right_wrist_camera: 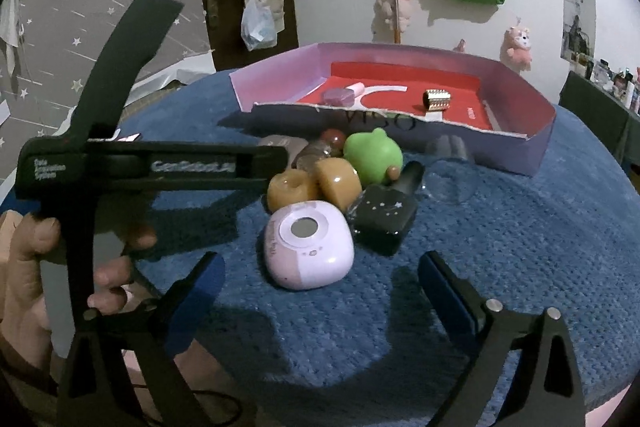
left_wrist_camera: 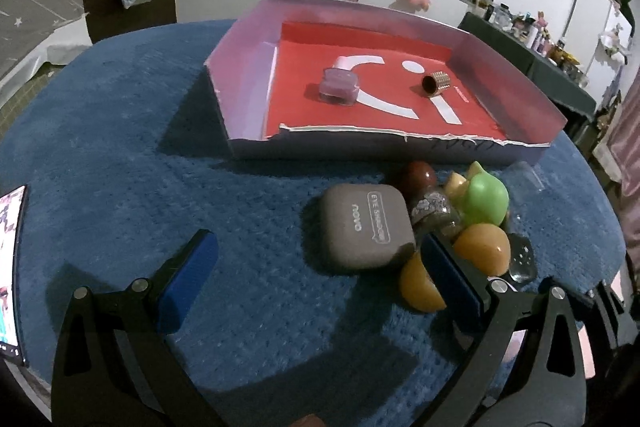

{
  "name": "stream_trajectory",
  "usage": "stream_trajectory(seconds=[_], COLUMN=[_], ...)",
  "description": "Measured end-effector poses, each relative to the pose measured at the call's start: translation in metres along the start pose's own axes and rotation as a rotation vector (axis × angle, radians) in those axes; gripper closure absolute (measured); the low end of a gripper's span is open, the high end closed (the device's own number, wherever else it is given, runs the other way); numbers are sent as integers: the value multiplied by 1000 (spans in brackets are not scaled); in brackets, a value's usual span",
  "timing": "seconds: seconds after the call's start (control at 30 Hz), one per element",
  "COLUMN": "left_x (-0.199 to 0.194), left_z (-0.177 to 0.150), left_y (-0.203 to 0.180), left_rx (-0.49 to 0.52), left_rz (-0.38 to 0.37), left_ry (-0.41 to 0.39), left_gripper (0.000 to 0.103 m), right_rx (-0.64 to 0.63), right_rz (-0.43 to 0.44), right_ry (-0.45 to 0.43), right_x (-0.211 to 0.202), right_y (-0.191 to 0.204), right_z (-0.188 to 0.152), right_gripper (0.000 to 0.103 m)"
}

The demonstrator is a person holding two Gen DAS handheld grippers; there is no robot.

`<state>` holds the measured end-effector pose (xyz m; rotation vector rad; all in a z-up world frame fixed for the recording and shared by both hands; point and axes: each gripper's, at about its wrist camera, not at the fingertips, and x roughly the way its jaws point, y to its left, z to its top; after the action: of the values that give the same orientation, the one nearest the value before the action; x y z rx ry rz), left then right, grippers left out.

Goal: Organize rigid objects
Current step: 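Grasp the grey eye shadow case with the left tool while the right tool grasps the white round compact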

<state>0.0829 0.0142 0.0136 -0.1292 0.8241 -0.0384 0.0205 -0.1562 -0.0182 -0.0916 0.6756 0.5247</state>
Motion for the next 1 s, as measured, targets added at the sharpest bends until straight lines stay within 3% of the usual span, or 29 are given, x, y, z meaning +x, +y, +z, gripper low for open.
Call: stream_trajectory(seconds=[0.27, 0.37, 0.7, 1.0], left_x=[6, 7, 18, 18], left_z=[0, -1, 5, 5], left_y=[6, 3, -6, -5], left_rx=[-16, -12, 43, 41], left_rz=[-24, -22, 66, 91], left_ry=[11, 21, 58, 51], left_gripper=[0, 0, 0, 3], right_rx=[31, 22, 7, 12], right_rz=[1, 4, -5, 2], right_ry=[5, 3, -2, -16], right_x=[5, 6, 8, 5], right_y=[-5, -3, -3, -2], right_z=[1, 2, 1, 0], right_gripper=[21, 22, 23, 40])
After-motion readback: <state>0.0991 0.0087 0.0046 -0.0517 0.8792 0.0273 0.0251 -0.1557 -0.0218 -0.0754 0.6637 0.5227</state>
